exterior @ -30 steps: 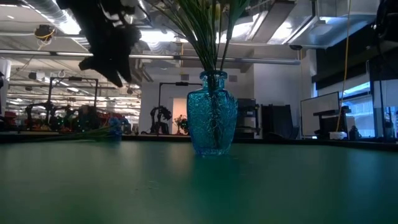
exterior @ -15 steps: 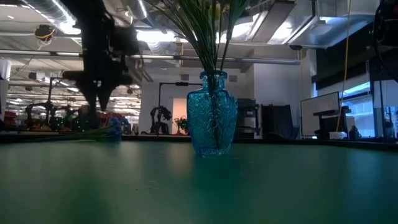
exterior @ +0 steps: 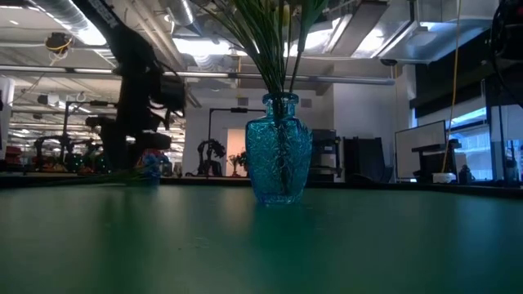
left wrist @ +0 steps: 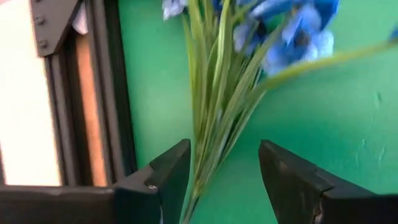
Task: Sort flowers into vase by color
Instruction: Put the top blue flowers into the purple vase
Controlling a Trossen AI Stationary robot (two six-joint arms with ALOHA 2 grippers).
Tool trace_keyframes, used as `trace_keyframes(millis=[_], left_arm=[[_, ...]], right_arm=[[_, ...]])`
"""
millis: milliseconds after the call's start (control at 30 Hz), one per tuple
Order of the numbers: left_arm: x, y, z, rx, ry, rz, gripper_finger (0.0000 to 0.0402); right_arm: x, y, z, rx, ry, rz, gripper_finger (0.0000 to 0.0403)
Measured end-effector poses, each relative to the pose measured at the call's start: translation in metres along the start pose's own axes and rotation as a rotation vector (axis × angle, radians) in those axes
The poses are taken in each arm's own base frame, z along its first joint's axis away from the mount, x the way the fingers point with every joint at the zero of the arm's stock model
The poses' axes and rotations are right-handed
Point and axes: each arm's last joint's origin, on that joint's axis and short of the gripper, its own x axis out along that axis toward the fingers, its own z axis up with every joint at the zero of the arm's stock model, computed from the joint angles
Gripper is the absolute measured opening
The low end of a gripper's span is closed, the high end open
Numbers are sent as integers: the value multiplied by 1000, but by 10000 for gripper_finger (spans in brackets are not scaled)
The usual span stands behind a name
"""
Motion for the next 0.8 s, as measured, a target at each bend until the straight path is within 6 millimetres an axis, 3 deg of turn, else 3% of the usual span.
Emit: trace_keyframes(millis=[300, 467, 667, 800], left_arm=[[30, -7, 7, -20, 50, 30, 197], [36, -12, 6, -9, 53, 55, 154], [13, -16, 3, 35, -41, 41, 22], [-30, -16, 5, 29, -179, -66, 16]], right_arm=[[0, 0, 1, 16, -35, -20, 209], [0, -1, 2, 19, -61, -31, 209], [-1, 4, 8, -4, -143, -11, 209], [-11, 8, 17, -88, -239, -43, 209]])
